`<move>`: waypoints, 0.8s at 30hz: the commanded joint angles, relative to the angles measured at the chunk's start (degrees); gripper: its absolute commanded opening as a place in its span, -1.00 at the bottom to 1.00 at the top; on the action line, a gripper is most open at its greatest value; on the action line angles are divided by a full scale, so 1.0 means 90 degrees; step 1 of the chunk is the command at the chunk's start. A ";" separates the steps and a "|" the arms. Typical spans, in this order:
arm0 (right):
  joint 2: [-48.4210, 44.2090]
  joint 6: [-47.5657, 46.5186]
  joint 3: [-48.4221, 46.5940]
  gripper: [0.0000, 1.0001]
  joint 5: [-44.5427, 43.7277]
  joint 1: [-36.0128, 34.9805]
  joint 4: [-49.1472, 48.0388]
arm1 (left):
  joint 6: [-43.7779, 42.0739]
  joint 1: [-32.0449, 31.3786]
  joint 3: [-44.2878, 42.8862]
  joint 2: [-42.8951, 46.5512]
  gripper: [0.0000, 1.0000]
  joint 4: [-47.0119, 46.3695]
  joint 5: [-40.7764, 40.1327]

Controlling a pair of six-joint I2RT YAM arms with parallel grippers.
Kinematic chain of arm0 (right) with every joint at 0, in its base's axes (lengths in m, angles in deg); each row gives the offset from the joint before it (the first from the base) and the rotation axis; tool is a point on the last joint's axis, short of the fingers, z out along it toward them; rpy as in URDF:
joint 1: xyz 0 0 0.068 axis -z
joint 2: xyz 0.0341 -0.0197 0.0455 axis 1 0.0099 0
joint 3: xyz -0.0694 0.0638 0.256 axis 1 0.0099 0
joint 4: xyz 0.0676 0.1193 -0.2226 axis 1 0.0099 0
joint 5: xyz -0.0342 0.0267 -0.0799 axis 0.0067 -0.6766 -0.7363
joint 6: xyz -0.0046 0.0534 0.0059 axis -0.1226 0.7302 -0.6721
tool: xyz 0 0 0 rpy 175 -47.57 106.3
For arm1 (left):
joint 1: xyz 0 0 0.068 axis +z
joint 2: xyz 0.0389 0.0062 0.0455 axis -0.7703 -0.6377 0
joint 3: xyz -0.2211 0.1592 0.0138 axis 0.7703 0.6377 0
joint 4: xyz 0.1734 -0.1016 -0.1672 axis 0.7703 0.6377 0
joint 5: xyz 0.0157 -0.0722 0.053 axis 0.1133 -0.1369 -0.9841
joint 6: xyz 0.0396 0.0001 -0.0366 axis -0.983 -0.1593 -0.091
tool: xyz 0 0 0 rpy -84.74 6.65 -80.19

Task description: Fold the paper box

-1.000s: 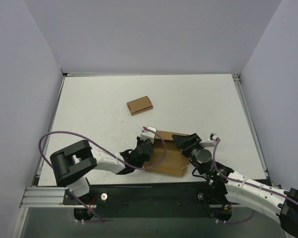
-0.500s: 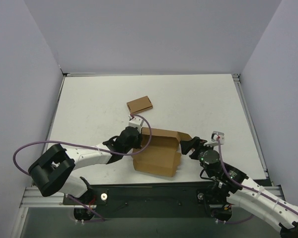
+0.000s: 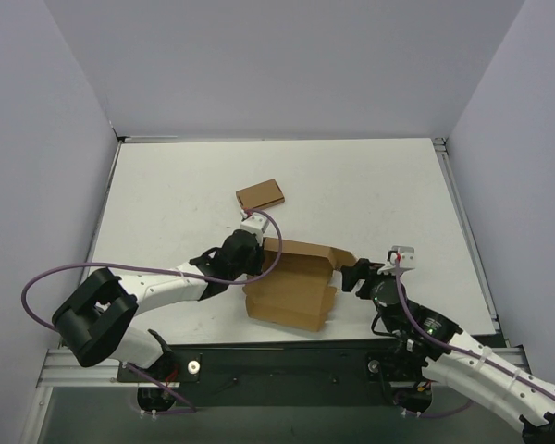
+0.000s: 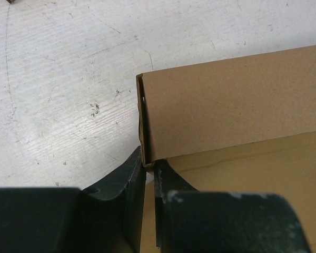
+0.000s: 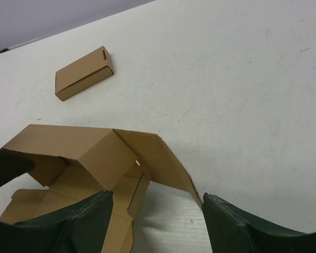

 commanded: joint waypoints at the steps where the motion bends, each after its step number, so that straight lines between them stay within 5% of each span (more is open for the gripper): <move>1: -0.0315 -0.0334 -0.0161 0.39 -0.0448 0.0018 0.0303 | -0.0096 0.0047 -0.0111 -0.0013 -1.00 0.0636 0.0189; 13: 0.0445 -0.0344 -0.0072 0.28 -0.0116 0.0028 -0.0302 | -0.0096 0.0056 -0.0199 0.0056 -1.00 0.0656 0.0257; 16: 0.0651 -0.0383 -0.0073 0.01 -0.0077 0.0009 -0.0399 | -0.0076 0.0047 -0.0150 0.0056 -1.00 0.0539 0.0316; 20: 0.0749 -0.0383 -0.0092 -0.72 0.0010 0.0018 -0.0429 | -0.0067 0.0047 -0.0140 0.0027 -1.00 0.0450 0.0306; 24: 0.0671 -0.0296 -0.0180 -1.00 0.0225 0.0008 -0.0341 | 0.0079 0.0037 -0.0296 -0.0080 -1.00 0.0674 -0.0433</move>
